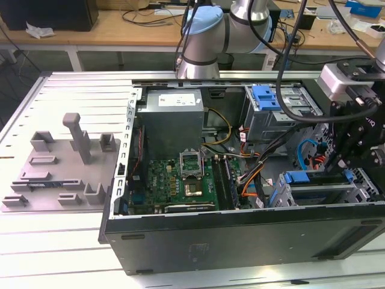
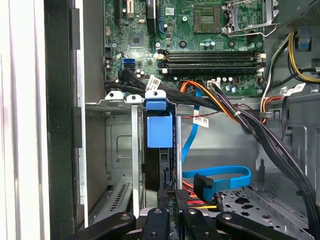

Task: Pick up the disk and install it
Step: 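Insert the first disk wire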

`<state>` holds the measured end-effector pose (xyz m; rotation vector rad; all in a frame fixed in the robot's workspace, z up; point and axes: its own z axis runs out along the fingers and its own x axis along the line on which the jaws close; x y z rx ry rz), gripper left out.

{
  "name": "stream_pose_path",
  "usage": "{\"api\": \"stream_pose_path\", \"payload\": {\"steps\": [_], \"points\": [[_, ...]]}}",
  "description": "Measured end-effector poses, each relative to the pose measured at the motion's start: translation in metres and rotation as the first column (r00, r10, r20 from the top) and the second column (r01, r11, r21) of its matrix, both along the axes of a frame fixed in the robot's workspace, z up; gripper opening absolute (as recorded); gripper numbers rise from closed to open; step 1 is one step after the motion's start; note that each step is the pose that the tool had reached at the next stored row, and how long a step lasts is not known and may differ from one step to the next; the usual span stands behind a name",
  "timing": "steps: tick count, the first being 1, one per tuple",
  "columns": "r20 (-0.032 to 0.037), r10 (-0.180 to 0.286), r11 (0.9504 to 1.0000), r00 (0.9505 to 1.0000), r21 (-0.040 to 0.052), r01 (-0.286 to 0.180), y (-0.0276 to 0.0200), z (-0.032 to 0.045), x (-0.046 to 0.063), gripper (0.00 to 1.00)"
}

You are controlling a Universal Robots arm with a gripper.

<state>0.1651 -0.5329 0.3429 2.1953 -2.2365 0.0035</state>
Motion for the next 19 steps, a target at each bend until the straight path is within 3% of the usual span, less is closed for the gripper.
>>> {"api": "stream_pose_path", "payload": {"steps": [19], "points": [[0.0, 0.0, 1.0, 1.0, 0.0, 0.0, 0.0, -0.0062, 0.0, 0.17]]}}
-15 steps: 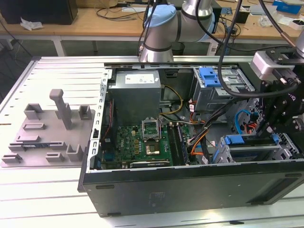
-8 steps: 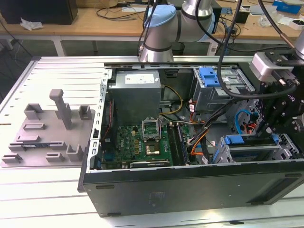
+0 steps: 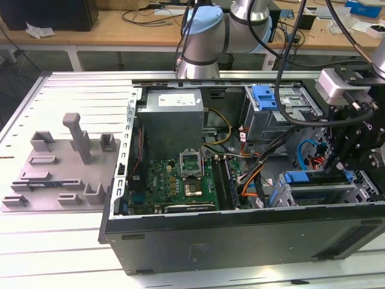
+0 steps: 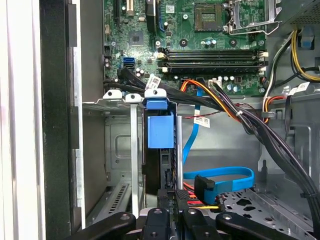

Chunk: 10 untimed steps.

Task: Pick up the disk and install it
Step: 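Insert the first disk wire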

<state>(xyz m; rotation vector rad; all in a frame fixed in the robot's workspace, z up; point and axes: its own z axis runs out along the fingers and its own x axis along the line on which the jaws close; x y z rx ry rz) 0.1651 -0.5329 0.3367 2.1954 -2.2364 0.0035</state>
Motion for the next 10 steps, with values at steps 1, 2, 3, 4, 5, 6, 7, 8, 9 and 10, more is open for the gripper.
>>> {"api": "stream_pose_path", "payload": {"steps": [1, 2, 3, 4, 5, 6, 7, 8, 9, 10], "points": [[0.0, 0.0, 1.0, 1.0, 0.0001, 0.0, 0.0, 0.0, 0.0, 0.17], [-0.0002, 0.0, 1.0, 1.0, 0.0009, 0.0, 0.0, -0.0004, 0.0, 0.18], [-0.0001, 0.0, 1.0, 1.0, 0.0009, 0.0, 0.0, -0.0004, 0.0, 0.18], [-0.0001, 0.0, 1.0, 1.0, 0.0009, 0.0, 0.0, -0.0002, 0.0, 0.24], [0.0, 0.0, 1.0, 1.0, 0.0003, 0.0, 0.0, 0.0014, 0.0, 0.24], [0.0, 0.0, 1.0, 1.0, 0.0003, 0.0, 0.0, 0.0027, 0.0, 0.31], [0.0, 0.0, 1.0, 1.0, 0.0002, 0.0, 0.0, 0.004, 0.0, 0.31], [0.0, 0.0, 1.0, 1.0, 0.0001, 0.0, 0.0, 0.0062, 0.0, 0.31], [0.0, 0.0, 1.0, 1.0, 0.0002, 0.0, 0.0, 0.008, 0.0, 0.31], [0.0, -0.001, 1.0, 1.0, 0.0001, 0.001, 0.0, 0.0144, 0.0, 0.31]]}}
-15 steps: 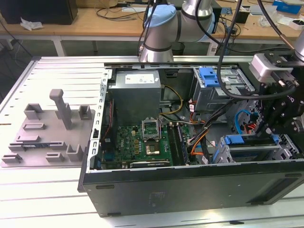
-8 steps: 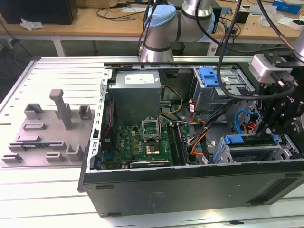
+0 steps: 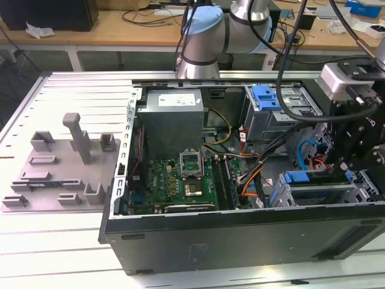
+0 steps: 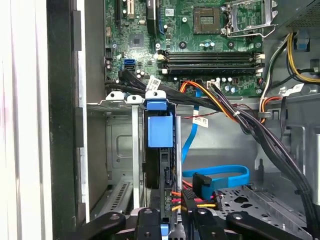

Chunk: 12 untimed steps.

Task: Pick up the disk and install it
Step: 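Insert the first disk wire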

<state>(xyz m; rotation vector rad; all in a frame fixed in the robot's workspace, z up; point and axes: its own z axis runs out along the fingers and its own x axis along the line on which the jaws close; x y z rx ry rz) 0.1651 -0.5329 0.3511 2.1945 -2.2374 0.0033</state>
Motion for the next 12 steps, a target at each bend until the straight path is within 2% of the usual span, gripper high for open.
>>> {"api": "stream_pose_path", "payload": {"steps": [1, 3, 5, 7, 8, 12], "points": [[0.0, -0.001, 1.0, 1.0, 0.0001, 0.001, 0.0, 0.009, 0.0, 0.31], [0.0, -0.004, 1.0, 1.0, 0.0, 0.004, 0.0, 0.0191, 0.0, 0.31], [0.0, -0.006, 1.0, 1.0, 0.0, 0.006, 0.0, 0.0245, 0.0, 0.31], [0.0, -0.007, 1.0, 1.0, -0.0024, 0.007, 0.0011, 0.0289, 0.0, 0.31], [0.0, -0.008, 0.9999, 1.0, -0.0075, 0.008, 0.0032, 0.0314, 0.0, 0.31], [0.0, -0.008, 0.9999, 1.0, -0.0099, 0.008, 0.0049, 0.0317, 0.0, 0.31]]}}
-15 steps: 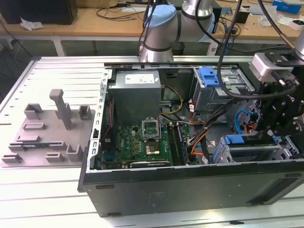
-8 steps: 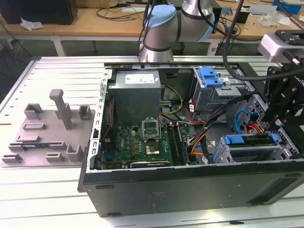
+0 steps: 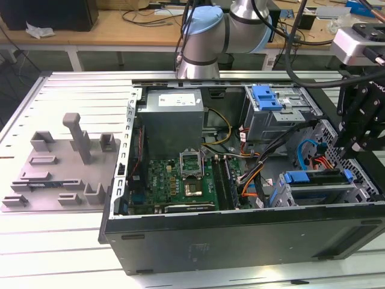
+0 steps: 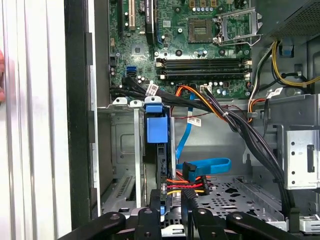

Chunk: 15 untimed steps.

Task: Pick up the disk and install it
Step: 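Insert the first disk wire, then insert the second disk wire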

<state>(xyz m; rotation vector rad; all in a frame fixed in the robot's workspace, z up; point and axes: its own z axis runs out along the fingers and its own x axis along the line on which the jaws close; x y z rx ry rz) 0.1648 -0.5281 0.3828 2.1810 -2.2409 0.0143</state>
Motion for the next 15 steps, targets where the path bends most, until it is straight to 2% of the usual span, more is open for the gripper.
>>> {"api": "stream_pose_path", "payload": {"steps": [15], "points": [[0.0, 0.0, 1.0, 1.0, -0.0018, 0.0, 0.0008, 0.0, -0.0009, 0.31]]}}
